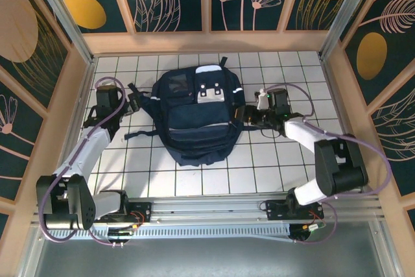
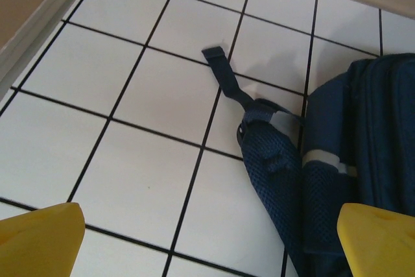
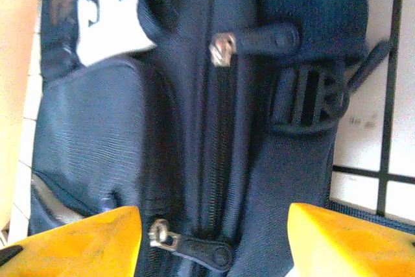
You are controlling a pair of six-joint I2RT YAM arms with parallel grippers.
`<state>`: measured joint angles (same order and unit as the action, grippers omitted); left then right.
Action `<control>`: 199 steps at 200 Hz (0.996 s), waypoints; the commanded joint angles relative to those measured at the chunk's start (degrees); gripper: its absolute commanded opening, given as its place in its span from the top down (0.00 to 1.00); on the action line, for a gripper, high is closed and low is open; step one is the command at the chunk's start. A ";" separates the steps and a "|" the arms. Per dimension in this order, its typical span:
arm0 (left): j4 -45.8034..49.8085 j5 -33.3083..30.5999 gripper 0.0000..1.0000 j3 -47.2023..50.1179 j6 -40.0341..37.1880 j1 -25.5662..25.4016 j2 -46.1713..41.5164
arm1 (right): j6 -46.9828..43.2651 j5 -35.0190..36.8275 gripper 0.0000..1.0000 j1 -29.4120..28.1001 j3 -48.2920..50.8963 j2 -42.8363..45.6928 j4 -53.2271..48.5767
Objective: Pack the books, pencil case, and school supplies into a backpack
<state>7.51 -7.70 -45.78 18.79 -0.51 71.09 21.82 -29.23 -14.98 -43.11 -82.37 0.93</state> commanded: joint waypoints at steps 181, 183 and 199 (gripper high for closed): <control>-83.86 8.23 0.01 33.67 -15.54 1.66 16.41 | -23.01 32.22 0.01 14.28 33.00 -7.27 79.95; -83.13 8.38 0.01 33.43 -15.60 1.66 16.26 | -22.91 32.16 0.01 14.43 32.76 -7.52 80.00; -82.35 8.66 0.01 32.96 -15.71 1.74 16.32 | -19.36 34.12 0.01 16.37 31.39 -7.08 76.43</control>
<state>-70.26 -0.40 -10.98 2.42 1.02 87.24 0.03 3.73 -0.95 -8.45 -89.80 74.32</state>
